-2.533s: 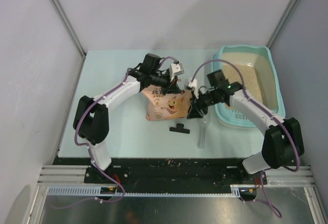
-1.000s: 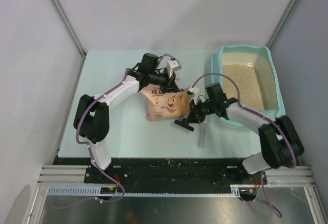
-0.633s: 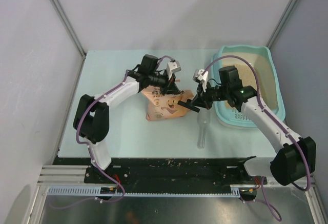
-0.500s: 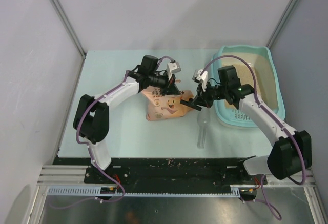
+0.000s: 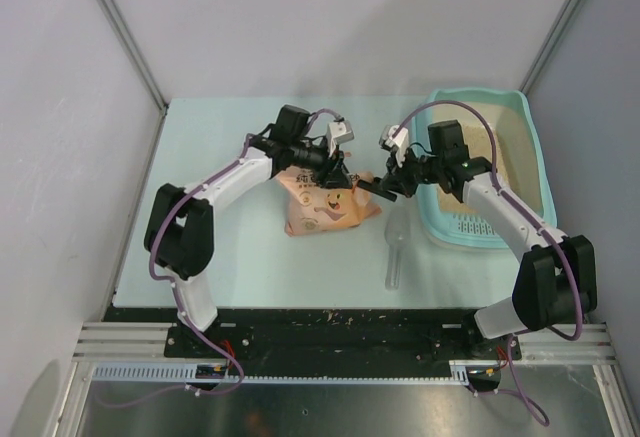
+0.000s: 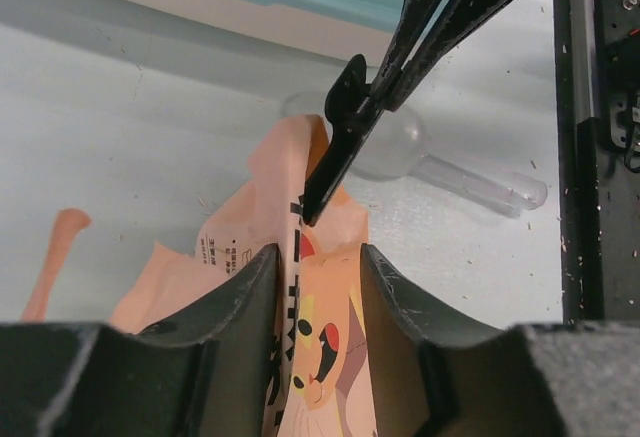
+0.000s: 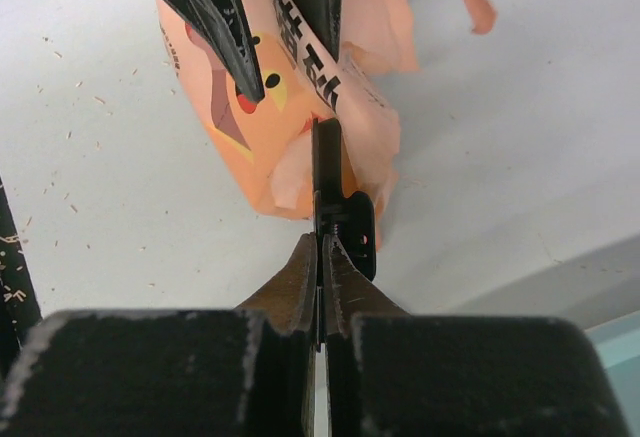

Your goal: Fill the litter box with clean litter

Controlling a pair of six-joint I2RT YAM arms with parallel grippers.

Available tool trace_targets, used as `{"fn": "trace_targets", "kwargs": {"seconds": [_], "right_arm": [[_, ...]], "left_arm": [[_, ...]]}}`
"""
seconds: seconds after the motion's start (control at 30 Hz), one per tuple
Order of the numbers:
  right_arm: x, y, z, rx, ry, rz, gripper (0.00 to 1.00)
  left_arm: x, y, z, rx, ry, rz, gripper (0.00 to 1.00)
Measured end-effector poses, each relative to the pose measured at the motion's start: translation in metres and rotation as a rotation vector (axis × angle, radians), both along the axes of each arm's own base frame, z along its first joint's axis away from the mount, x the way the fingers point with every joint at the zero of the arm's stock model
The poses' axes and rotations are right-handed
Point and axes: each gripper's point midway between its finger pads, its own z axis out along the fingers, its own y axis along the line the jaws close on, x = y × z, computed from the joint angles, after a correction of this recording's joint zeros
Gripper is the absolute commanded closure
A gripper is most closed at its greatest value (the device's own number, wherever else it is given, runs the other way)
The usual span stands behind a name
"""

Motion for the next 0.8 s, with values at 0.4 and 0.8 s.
{"fn": "trace_targets", "kwargs": {"seconds": [0.4, 0.8], "right_arm": [[0.011, 0.016, 0.012, 0.028, -0.063, 0.023, 1.0], [0.03, 0.005, 0.023, 0.059, -0.016, -0.041, 0.35]], "left_arm": [[0.017, -0.014, -0.011, -0.007, 0.039, -0.03, 0.71], [0.011, -0.015, -0.01, -0.036, 0.08, -0.084, 1.0]]}}
